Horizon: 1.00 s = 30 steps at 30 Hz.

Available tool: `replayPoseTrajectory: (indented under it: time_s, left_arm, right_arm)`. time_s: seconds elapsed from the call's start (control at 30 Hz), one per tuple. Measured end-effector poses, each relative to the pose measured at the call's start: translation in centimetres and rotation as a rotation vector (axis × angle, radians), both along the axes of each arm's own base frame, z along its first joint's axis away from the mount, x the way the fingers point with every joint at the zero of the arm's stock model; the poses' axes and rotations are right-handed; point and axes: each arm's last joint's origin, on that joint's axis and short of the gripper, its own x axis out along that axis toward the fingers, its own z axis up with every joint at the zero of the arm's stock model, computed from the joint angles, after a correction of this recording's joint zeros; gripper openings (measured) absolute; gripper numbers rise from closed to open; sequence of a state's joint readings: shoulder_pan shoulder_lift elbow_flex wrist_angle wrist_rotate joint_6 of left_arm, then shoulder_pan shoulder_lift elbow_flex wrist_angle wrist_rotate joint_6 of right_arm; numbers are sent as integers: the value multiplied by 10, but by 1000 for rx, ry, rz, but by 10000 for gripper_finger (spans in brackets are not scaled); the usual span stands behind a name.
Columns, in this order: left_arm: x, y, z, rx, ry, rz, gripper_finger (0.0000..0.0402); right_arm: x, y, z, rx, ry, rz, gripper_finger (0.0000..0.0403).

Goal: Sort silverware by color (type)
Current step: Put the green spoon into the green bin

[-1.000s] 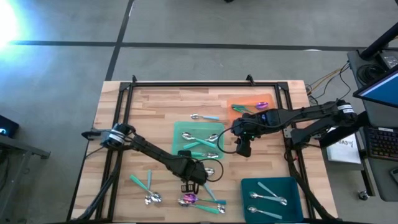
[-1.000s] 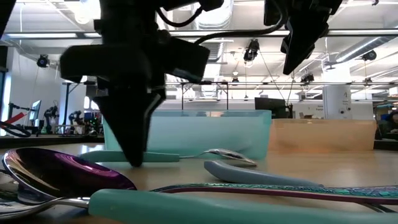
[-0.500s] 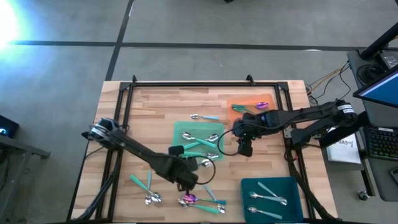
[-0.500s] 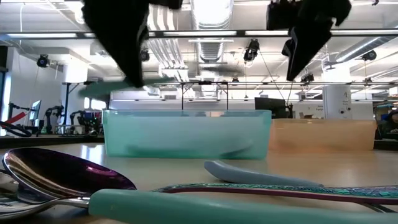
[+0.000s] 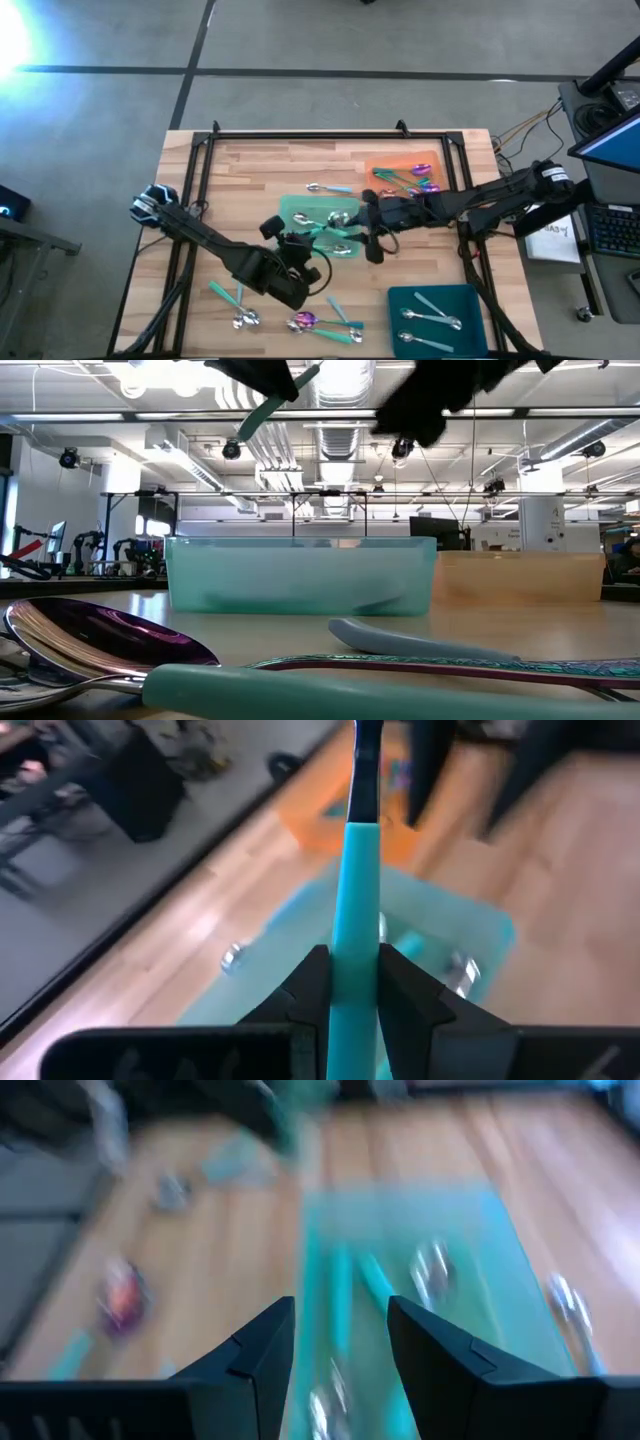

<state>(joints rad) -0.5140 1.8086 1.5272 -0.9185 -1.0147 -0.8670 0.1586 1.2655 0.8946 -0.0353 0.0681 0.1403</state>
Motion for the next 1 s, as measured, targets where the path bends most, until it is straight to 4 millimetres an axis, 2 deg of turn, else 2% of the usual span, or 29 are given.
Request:
replayPoseTrajectory:
  time_s: [0.23, 0.37, 1.0]
  left_arm:
    - [1, -4, 6, 59, -249, 129, 40]
    - [4, -9, 10, 79, -320, 136, 40]
    - [14, -12, 16, 68, -415, 147, 46]
  right_arm:
    - [6, 11, 21, -4, -324, 51, 153]
    - [8, 11, 23, 10, -357, 45, 153]
    - [13, 8, 32, -1, -492, 18, 153]
